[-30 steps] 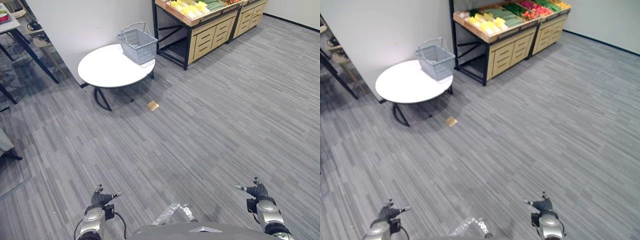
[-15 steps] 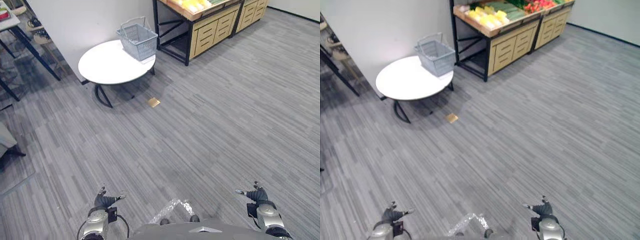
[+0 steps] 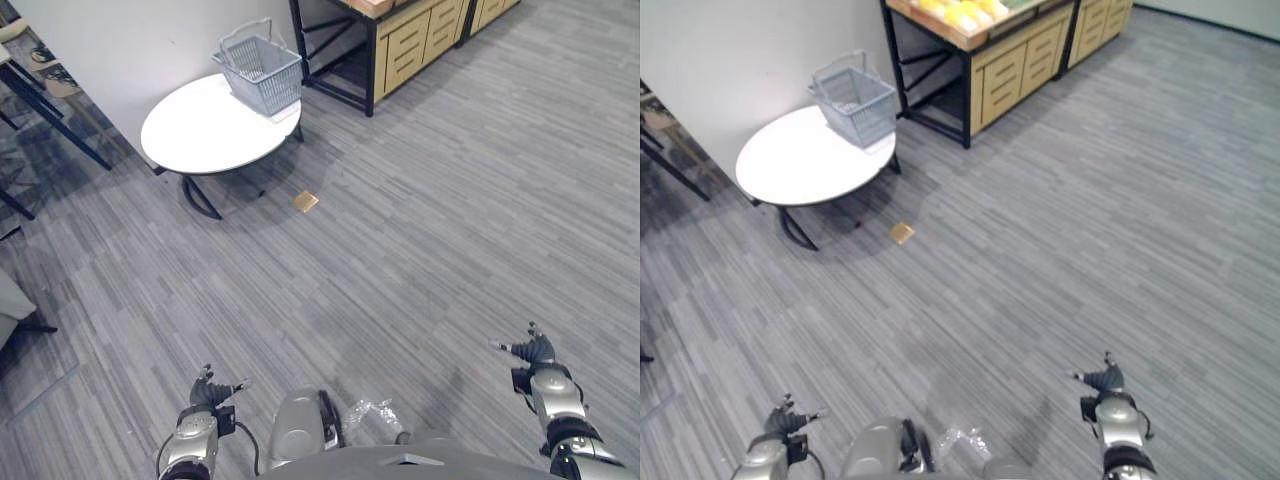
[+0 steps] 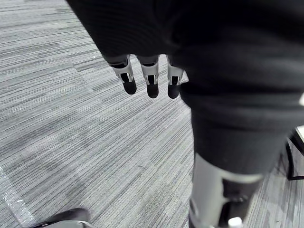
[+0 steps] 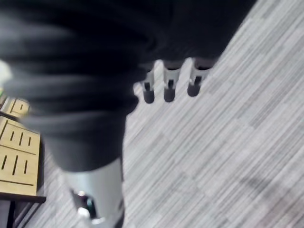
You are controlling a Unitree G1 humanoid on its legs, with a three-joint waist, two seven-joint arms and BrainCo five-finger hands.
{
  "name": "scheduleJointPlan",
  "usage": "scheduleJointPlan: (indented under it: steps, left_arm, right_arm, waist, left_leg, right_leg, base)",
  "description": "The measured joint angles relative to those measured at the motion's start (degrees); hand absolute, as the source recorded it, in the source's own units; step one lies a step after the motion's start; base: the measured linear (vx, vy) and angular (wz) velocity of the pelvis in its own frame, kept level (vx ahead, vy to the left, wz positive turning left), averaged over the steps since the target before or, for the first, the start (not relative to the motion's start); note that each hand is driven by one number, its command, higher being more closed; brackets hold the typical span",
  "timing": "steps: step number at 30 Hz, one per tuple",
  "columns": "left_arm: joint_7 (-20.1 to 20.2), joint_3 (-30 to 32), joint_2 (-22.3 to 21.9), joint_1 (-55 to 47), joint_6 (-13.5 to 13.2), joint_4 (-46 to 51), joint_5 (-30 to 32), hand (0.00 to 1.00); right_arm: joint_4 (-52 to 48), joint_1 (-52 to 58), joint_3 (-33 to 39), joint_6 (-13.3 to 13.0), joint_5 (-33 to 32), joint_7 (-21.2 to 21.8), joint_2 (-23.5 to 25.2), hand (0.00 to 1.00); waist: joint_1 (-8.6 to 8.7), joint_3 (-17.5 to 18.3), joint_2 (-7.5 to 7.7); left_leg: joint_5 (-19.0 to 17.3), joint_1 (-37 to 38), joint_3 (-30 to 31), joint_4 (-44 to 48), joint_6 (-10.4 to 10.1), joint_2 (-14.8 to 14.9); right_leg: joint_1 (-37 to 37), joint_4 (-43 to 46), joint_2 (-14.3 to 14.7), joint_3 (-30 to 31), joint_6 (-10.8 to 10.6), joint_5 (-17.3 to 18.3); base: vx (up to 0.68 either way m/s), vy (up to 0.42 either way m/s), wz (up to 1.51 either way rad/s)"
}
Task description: Pick vegetable in the basket
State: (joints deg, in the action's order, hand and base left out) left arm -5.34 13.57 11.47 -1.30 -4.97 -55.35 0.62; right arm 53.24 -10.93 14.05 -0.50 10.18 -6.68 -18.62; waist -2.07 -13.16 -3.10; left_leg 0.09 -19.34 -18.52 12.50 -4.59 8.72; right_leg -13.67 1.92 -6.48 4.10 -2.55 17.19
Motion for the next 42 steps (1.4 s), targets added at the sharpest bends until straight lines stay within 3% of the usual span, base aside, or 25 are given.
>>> scheduleJointPlan:
  steps: [2, 4, 6, 7, 8, 10, 12, 14, 16, 17, 19, 20, 21, 23, 26, 27, 29, 32, 34, 35, 36, 37, 39, 41, 42]
  left_arm:
    - [0.0, 0.0, -0.5, -0.5, -0.4, 0.1, 0.0, 0.00]
    - [0.1, 0.0, -0.7, -0.7, -0.4, 0.0, 0.1, 0.00]
    - [0.1, 0.0, -0.3, -2.2, -0.3, 0.1, 0.1, 0.00]
    - [0.2, -0.1, -0.1, -2.8, -0.2, 0.1, 0.1, 0.00]
    - [0.2, -0.2, 0.1, -3.3, -0.2, 0.3, 0.1, 0.00]
    - [0.1, -0.3, 0.3, -3.5, -0.2, 1.8, 0.1, 0.00]
    - [0.1, -1.3, 0.7, -2.4, -0.3, 3.4, 0.1, 0.00]
    - [0.0, -1.5, 0.9, -1.6, -0.4, 4.7, 0.1, 0.00]
    - [0.0, -2.2, 0.8, -0.3, -0.5, 4.7, 0.1, 0.00]
    - [0.0, -2.2, 1.0, 0.2, -0.6, 4.7, 0.2, 0.00]
    - [0.0, -2.2, 1.4, -0.1, -0.7, 4.6, 0.7, 0.00]
    - [0.2, -2.3, 0.4, -0.5, -0.7, 4.4, 1.3, 0.00]
    - [0.4, -2.3, -0.3, -0.8, -0.7, 4.3, 1.4, 0.00]
    - [0.4, -2.1, -2.5, -2.3, -1.1, 2.9, 1.4, 0.00]
    - [0.4, -1.6, -4.1, -3.5, -0.9, 1.8, 1.3, 0.00]
    - [0.4, -1.6, -4.4, -4.3, -0.8, 1.8, 1.3, 0.00]
    - [0.3, -1.6, -4.4, -4.6, -0.8, 1.9, 1.3, 0.00]
    - [0.3, -0.8, -4.4, -4.8, -0.7, 1.9, 1.3, 0.00]
    - [0.3, -0.6, -4.6, -4.9, -0.7, 1.9, 1.3, 0.00]
    - [0.3, -0.4, -4.9, -5.9, -0.7, 1.9, 1.3, 0.00]
    - [0.2, -0.1, -5.0, -5.8, -0.7, 2.3, 1.3, 0.00]
    - [0.1, -0.1, -5.2, -5.8, -0.8, 2.4, 1.4, 0.00]
    - [0.0, 0.0, -6.4, -6.3, -0.6, 1.8, 2.7, 0.00]
    - [0.1, -0.5, -5.8, -7.2, -0.3, 1.7, 3.4, 0.00]
    - [0.1, -1.1, -5.3, -7.2, -0.2, 1.6, 3.4, 0.00]
  right_arm:
    - [0.6, 0.0, -2.4, 0.0, 0.1, 0.4, 1.0, 0.00]
    - [0.6, 0.0, -3.4, -0.1, 0.2, 0.7, 2.3, 0.00]
    - [0.5, 0.4, -4.0, 0.0, 0.3, 0.9, 4.8, 0.00]
    - [0.4, 0.4, -4.9, -0.1, 0.4, 1.0, 5.5, 0.00]
    - [-0.3, 0.4, -6.8, -0.1, 1.1, 1.2, 5.8, 0.00]
    - [-2.8, 0.6, -8.2, -0.2, 2.5, 1.2, 6.0, 0.00]
    - [-7.9, 1.5, -8.1, -0.6, 2.5, 1.1, 6.0, 0.00]
    - [-10.9, 2.0, -7.7, -0.9, 2.5, 1.1, 5.9, 0.00]
    - [-12.5, 2.0, -7.2, -1.0, 2.6, 0.9, 4.8, 0.00]
    - [-13.6, 1.9, -5.8, -1.0, 2.9, 0.4, 4.6, 0.00]
    - [-14.7, 2.0, -5.0, -0.8, 4.8, -0.5, 4.0, 0.00]
    - [-15.4, 1.6, -4.9, -0.5, 5.4, -0.8, 2.5, 0.00]
    - [-15.9, 1.3, -4.7, -0.4, 6.4, -0.9, 1.9, 0.00]
    - [-18.1, -1.7, -4.7, 0.0, 8.4, -1.2, 0.5, 0.00]
    - [-18.6, -4.7, -7.3, 0.1, 9.2, -2.1, 0.1, 0.00]
    - [-19.1, -6.2, -8.4, 0.1, 9.2, -2.7, 0.2, 0.00]
    - [-20.7, -8.4, -9.1, -0.1, 9.2, -3.2, 0.0, 0.00]
    - [-20.9, -12.0, -9.2, -0.3, 9.2, -3.7, -1.3, 0.00]
    - [-20.9, -13.2, -9.6, -0.4, 9.3, -3.7, -3.3, 0.00]
    - [-20.9, -13.9, -9.8, -0.4, 9.7, -3.9, -4.5, 0.00]
    - [-20.8, -14.1, -10.2, -0.4, 10.5, -4.5, -4.7, 0.00]
    - [-20.8, -14.6, -10.2, -0.5, 11.6, -4.7, -5.0, 0.00]
    - [-20.5, -16.8, -10.2, -0.5, 14.9, -4.8, -5.0, 0.00]
    - [-20.5, -19.3, -10.5, -0.7, 16.1, -4.8, -5.0, 0.00]
    - [-20.5, -20.3, -10.7, -0.6, 16.2, -4.9, -5.0, 0.00]
  waist:
    - [-1.11, 0.1, 1.33]
    - [-1.64, 0.3, 3.21]
    - [-1.76, 0.2, 5.54]
    - [-1.76, 0.2, 5.90]
    - [-1.65, 0.2, 5.82]
    - [-0.65, 0.1, 5.53]
    - [0.14, 0.2, 4.96]
    - [1.65, 0.0, 4.63]
    - [2.58, 0.0, 3.98]
    - [2.56, 0.0, 4.10]
    - [2.56, 0.6, 5.43]
    - [2.33, 0.9, 3.95]
    - [2.05, 1.6, 2.58]
    - [1.21, 2.2, -1.15]
    - [0.79, 0.8, -1.83]
    - [-0.31, 0.2, -2.07]
    - [-1.65, -0.3, -1.22]
    - [-2.03, -0.8, -0.47]
    - [-2.02, -1.0, 0.11]
    - [-2.46, -1.0, 0.05]
    - [-2.89, -1.1, 2.69]
    - [-2.66, -1.1, 2.99]
    - [-3.88, -1.3, 3.89]
    - [-4.04, -1.6, 4.38]
    - [-3.86, -1.8, 4.64]
  left_leg:
    - [-0.2, -0.5, 0.6, 4.5, 3.8, -2.3]
    - [-2.4, 0.4, 0.0, 5.4, 6.8, -4.2]
    - [-6.8, 5.8, 0.1, 5.8, 8.4, -6.0]
    - [-8.0, 8.8, 0.8, 5.4, 8.6, -6.3]
    - [-9.4, 12.9, 2.1, 4.2, 8.6, -6.6]
    - [-9.7, 18.8, 4.3, -0.3, 8.6, -7.2]
    - [-10.0, 23.4, 8.5, -4.8, 8.0, -7.2]
    - [-10.4, 25.9, 12.0, -6.5, 6.7, -6.5]
    - [-12.1, 27.8, 15.9, -6.7, 4.9, -4.6]
    - [-13.5, 29.2, 17.8, -7.1, 3.0, -3.5]
    - [-16.6, 31.8, 20.6, -7.4, 0.3, -2.5]
    - [-19.0, 33.3, 22.1, -6.0, -1.2, -0.5]
    - [-19.2, 32.8, 22.1, -4.4, -1.4, 0.7]
    - [-15.9, 27.5, 22.6, 8.5, -1.8, 3.5]
    - [-6.5, 18.6, 21.1, 33.2, -2.6, 6.4]
    - [-7.9, 15.4, 16.4, 41.9, -0.8, 8.6]
    - [-10.5, 9.2, 7.1, 45.1, 1.0, 10.4]
    - [-12.4, 3.2, -1.4, 30.9, 1.5, 8.0]
    - [-8.9, 2.4, -5.8, 13.8, 2.0, 3.8]
    - [0.0, 3.2, -6.1, 4.4, 6.4, 0.9]
    - [0.7, 6.1, -6.5, 0.8, 8.1, -2.8]
    - [-0.3, 6.1, -5.7, 1.3, 8.7, -3.2]
    - [-4.7, 9.8, -4.4, 2.8, 9.3, -4.0]
    - [-6.4, 15.3, -2.9, 0.0, 8.9, -5.2]
    - [-6.7, 17.0, -2.1, -0.8, 8.8, -5.6]
  right_leg:
    - [0.6, 5.1, -2.3, -0.1, 0.6, 0.8]
    - [4.6, 15.7, -3.8, 0.1, -1.6, -0.4]
    - [10.4, 34.9, -4.1, 2.8, -12.6, -8.8]
    - [12.4, 42.4, -3.3, 3.2, -12.6, -11.4]
    - [15.9, 52.6, -2.2, 2.3, -12.5, -11.2]
    - [21.2, 59.2, -2.2, -2.5, -11.1, -9.5]
    - [27.2, 54.7, -2.6, -7.4, -6.3, -5.7]
    - [30.6, 42.8, -2.2, -8.3, -4.9, -5.1]
    - [31.4, 22.6, -1.7, -8.0, -3.9, -7.5]
    - [31.3, 10.3, -2.0, -6.7, -4.2, -12.2]
    - [31.7, 4.0, -3.2, -4.1, -5.6, -14.3]
    - [32.6, 9.8, -1.8, -4.2, -7.0, -20.2]
    - [33.5, 12.6, -0.8, -4.1, -6.4, -20.1]
    - [32.8, 16.6, 1.8, -6.4, -3.2, -14.7]
    - [22.7, 12.7, 3.1, -9.1, -0.8, -11.4]
    - [17.6, 9.8, 3.6, -9.8, 0.3, -11.0]
    - [11.4, 5.2, 3.2, -10.5, 0.7, -10.3]
    - [7.1, 1.2, 1.6, -13.0, -0.4, -9.7]
    - [4.6, -0.3, -0.1, -15.1, -2.9, -8.6]
    - [2.5, -0.9, -1.0, -15.9, -4.5, -7.3]
    - [1.5, -0.6, -2.9, -16.3, -4.7, -7.3]
    - [1.7, 0.6, -3.0, -16.3, -4.6, -8.2]
    - [3.7, 14.0, -4.5, -15.1, -5.8, -9.2]
    - [11.4, 35.8, -5.8, -11.1, -10.7, -11.4]
    - [14.0, 42.3, -5.6, -9.2, -11.1, -10.6]
  base:
    - [0.43, 0.273, -0.12]
    - [0.53, 0.282, 0.11]
    - [0.53, 0.232, 0.18]
    - [0.66, 0.212, 0.21]
    - [0.55, 0.140, 0.29]
    - [0.51, 0.067, 0.60]
    - [0.42, -0.033, 0.86]
    - [0.55, -0.192, 1.19]
    - [0.58, -0.327, 1.22]
    - [0.54, -0.375, 0.83]
    - [0.60, -0.466, 0.98]
    - [0.63, -0.482, 0.79]
    - [0.62, -0.441, 0.42]
    - [0.61, -0.432, 0.23]
    - [0.51, -0.286, 0.28]
    - [0.47, -0.197, 0.12]
    - [0.48, -0.134, 0.06]
    - [0.46, 0.031, 0.33]
    - [0.49, 0.164, 0.44]
    - [0.54, 0.174, 0.49]
    - [0.63, 0.205, 0.54]
    - [0.48, 0.171, 0.60]
    - [0.51, 0.204, 0.40]
    - [0.40, 0.108, 0.36]
    - [0.31, 0.015, 0.60]
